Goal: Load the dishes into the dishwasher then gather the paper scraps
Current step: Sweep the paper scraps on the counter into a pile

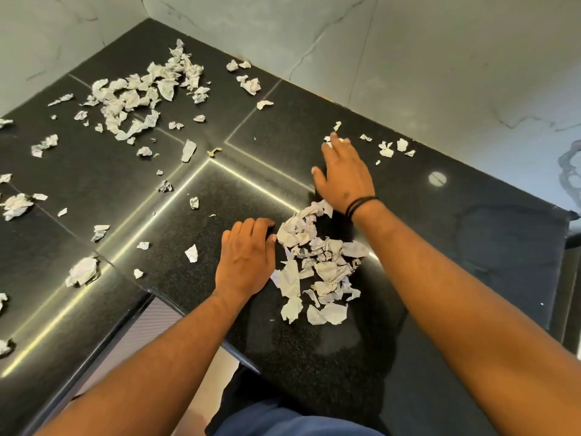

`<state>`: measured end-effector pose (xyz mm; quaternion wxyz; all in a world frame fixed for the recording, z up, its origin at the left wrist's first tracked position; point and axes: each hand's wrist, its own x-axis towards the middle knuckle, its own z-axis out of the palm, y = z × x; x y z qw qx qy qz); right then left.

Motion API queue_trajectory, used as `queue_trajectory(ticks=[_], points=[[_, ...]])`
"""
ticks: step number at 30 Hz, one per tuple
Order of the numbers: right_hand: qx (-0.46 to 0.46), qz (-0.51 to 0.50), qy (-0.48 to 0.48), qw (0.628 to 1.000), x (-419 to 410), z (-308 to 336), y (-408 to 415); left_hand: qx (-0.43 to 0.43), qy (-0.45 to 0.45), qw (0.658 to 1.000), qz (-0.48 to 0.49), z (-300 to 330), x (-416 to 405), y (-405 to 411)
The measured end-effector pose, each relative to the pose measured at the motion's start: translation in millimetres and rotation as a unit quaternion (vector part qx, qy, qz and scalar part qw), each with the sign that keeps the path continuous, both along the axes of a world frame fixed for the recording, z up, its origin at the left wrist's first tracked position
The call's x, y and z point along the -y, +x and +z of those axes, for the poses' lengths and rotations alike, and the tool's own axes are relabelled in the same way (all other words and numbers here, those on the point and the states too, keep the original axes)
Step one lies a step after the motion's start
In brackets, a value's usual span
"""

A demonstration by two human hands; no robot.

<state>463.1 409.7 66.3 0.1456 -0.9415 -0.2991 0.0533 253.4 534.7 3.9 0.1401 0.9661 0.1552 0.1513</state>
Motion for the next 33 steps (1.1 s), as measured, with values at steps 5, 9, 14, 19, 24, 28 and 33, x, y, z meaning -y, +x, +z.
queue_trajectory(ticks=[5, 9, 14, 19, 24, 28, 33], points=[[-0.091, 0.002, -0.054, 0.994, -9, -11, 46, 0.001, -0.001, 1.000, 0.002, 1, -1, 1], [-0.038, 0.046, -0.053, 0.997, 7, -17, -18, 0.010, -0.024, 1.000, -0.008, 1, -3, 2], [-0.060, 0.097, -0.047, 0.992, 31, -9, -96, 0.005, -0.085, 0.995, 0.046, 15, -41, 42], [-0.046, 0.051, 0.047, 0.997, 34, 1, -62, -0.026, -0.019, 0.999, 0.020, 18, -44, 60], [-0.047, -0.004, 0.016, 0.999, 5, -9, 30, -0.027, -0.031, 0.998, 0.036, 14, -46, 61], [-0.076, -0.024, -0.038, 0.996, -17, -16, 81, -0.035, -0.033, 0.998, 0.033, 14, -46, 63], [-0.090, 0.024, -0.063, 0.994, -36, -23, 56, -0.037, -0.033, 0.998, 0.036, 13, -48, 62]])
